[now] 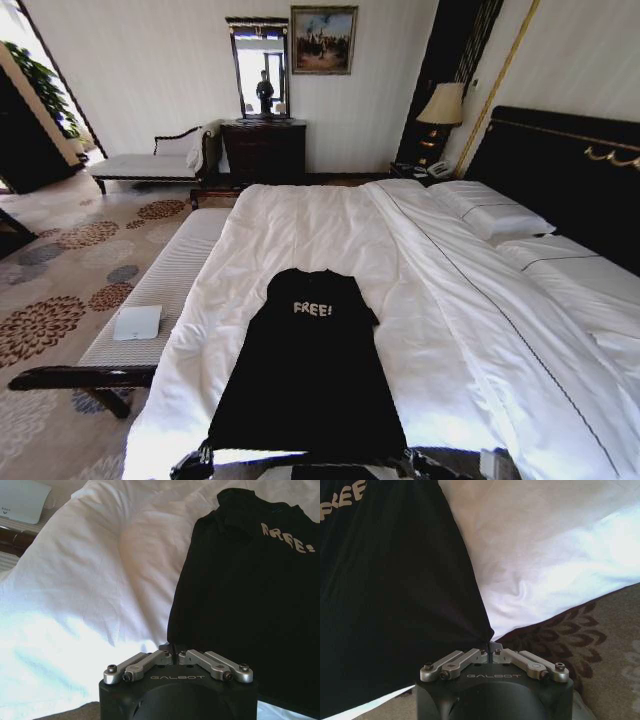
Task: Fold the clothes on the bed.
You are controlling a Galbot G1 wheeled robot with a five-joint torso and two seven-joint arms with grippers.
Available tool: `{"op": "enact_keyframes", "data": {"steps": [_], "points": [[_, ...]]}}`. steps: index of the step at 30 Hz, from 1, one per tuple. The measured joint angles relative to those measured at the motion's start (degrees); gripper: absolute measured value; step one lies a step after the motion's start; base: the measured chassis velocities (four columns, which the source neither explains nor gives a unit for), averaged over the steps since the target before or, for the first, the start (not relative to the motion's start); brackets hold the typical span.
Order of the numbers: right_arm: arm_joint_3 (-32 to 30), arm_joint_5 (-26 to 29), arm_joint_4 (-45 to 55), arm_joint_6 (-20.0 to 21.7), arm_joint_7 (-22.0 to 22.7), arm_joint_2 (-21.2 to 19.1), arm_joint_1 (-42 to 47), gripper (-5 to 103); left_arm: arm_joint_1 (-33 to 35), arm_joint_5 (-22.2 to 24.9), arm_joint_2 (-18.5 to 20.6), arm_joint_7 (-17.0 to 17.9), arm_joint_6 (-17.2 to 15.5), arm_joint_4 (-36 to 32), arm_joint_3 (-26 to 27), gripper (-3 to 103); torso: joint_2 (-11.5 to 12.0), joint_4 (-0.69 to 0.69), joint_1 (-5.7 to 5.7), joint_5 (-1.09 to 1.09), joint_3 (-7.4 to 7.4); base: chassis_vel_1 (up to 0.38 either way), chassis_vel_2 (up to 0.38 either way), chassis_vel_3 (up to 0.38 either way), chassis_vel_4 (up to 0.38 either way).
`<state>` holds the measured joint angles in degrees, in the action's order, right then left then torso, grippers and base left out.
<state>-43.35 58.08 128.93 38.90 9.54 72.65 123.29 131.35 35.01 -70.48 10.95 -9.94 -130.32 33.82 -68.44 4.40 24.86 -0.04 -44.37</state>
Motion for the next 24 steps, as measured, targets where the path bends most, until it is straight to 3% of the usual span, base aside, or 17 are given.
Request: {"op": "enact_keyframes", "data": {"steps": [22, 24], "points": [[2.63, -1.82, -3.69, -1.14, 0.44, 1.04, -3.41, -1, -6.99, -4.86, -0.58, 2.2, -0.24, 7.78, -6.67, -2, 0.0, 0.0, 0.0, 0.01, -0.01, 0.0, 0.0, 0.0, 0.0], [3.03, -2.89, -3.77, -1.75, 0.28, 1.3, -3.5, 4, -7.04, -6.01, -0.59, 2.67, -0.3, 7.95, -7.26, 7, 0.0, 0.0, 0.01, 0.0, -0.01, 0.0, 0.0, 0.0, 0.0]]}}
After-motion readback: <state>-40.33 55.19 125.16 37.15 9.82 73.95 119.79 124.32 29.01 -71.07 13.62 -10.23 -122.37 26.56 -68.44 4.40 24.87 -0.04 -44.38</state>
